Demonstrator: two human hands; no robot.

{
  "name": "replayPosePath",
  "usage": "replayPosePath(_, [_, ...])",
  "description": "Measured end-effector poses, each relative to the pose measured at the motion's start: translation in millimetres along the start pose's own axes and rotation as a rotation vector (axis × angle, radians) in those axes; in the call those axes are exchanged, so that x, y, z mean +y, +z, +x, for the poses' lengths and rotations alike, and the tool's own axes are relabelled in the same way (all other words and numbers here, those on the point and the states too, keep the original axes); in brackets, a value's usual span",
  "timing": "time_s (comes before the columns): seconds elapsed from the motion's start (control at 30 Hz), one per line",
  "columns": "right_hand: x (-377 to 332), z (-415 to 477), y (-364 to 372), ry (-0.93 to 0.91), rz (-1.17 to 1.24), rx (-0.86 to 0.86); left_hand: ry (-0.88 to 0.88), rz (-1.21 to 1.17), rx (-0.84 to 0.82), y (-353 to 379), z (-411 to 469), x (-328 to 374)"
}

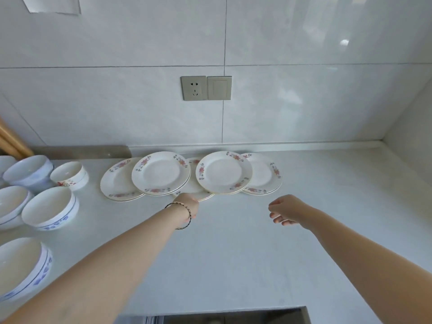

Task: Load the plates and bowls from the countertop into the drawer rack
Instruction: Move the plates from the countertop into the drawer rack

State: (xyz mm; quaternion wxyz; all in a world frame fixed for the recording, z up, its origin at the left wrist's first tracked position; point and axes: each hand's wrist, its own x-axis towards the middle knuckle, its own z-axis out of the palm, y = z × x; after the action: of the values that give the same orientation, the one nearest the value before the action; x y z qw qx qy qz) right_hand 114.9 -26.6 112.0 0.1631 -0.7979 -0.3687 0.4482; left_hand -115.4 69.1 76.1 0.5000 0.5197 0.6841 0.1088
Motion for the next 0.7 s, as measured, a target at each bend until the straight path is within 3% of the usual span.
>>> replayPosePath(0.17, [-34, 67, 1, 0.043, -0.012, -0.022, -0.072, 0.050, 0.020, -5, 73, 13])
replayPosePath(0.3, [-61, 137, 5, 0.063, -0.017, 0.069, -0.091, 0.107, -0.007, -2, 131, 33])
replayPosePath(0.47, [-76, 209, 21, 0.182, 0.182, 0.171, -0.206, -0.067, -0.046, 21, 197, 36])
replayPosePath(0.7, [-67, 262, 39, 0.291, 0.277, 0.272, -0.248, -0.314, -0.045, 45, 249, 20])
